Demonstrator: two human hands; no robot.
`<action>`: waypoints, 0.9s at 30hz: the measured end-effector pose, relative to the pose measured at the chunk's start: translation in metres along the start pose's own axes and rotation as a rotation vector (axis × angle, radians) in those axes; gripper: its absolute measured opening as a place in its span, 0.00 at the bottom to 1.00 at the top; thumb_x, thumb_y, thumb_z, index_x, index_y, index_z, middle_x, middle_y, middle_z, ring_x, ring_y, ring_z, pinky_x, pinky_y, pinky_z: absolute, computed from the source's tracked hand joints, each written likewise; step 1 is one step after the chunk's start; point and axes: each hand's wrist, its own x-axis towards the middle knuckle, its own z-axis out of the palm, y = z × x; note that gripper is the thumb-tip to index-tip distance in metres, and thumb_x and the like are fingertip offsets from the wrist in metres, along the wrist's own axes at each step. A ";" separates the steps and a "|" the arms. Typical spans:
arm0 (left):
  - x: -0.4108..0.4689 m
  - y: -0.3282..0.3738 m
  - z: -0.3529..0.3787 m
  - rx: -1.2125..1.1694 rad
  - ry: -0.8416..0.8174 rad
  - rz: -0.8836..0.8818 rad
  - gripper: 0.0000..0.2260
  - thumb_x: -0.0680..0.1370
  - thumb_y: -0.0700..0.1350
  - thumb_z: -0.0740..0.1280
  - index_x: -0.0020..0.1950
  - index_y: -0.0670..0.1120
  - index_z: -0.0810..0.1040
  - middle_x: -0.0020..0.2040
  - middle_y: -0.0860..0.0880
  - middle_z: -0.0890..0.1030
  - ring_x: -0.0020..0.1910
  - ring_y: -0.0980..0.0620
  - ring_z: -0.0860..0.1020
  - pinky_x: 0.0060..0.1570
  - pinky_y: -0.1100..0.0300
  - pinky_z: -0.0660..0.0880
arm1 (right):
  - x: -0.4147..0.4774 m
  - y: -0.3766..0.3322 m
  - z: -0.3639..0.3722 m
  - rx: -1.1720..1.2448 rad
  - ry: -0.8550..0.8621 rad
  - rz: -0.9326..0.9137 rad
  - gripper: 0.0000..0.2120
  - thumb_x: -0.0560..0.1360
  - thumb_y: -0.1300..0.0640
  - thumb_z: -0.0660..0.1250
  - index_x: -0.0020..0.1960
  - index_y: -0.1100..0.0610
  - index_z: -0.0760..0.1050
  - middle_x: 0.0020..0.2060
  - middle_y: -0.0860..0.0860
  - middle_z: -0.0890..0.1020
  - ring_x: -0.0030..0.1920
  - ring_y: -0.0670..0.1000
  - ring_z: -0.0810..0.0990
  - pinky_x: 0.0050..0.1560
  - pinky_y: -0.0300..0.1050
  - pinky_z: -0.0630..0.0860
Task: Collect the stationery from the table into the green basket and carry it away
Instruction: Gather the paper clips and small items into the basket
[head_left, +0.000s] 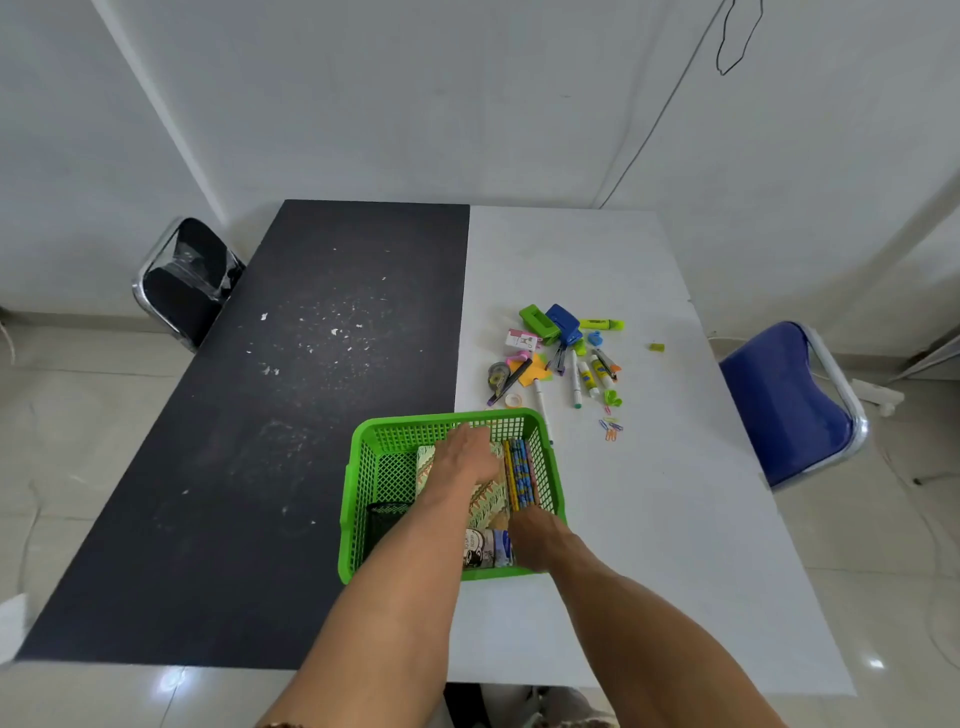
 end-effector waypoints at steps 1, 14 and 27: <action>0.000 -0.002 0.001 0.000 0.002 0.000 0.22 0.79 0.47 0.64 0.72 0.43 0.67 0.72 0.40 0.67 0.70 0.41 0.67 0.68 0.45 0.66 | -0.001 0.000 0.000 0.008 -0.001 0.007 0.13 0.76 0.65 0.62 0.59 0.66 0.74 0.55 0.60 0.80 0.54 0.60 0.81 0.51 0.49 0.79; 0.009 0.022 0.003 0.006 0.062 0.086 0.16 0.80 0.42 0.61 0.68 0.42 0.71 0.67 0.41 0.72 0.64 0.41 0.73 0.61 0.46 0.72 | -0.006 0.023 -0.041 0.163 0.239 0.064 0.14 0.75 0.63 0.59 0.57 0.57 0.77 0.50 0.60 0.81 0.50 0.61 0.81 0.45 0.48 0.77; 0.071 0.129 0.024 -0.075 0.106 0.244 0.15 0.80 0.43 0.60 0.67 0.42 0.72 0.64 0.42 0.73 0.64 0.42 0.73 0.57 0.50 0.73 | 0.019 0.147 -0.090 0.274 0.410 0.313 0.20 0.74 0.64 0.59 0.65 0.56 0.71 0.59 0.54 0.76 0.59 0.56 0.76 0.56 0.46 0.73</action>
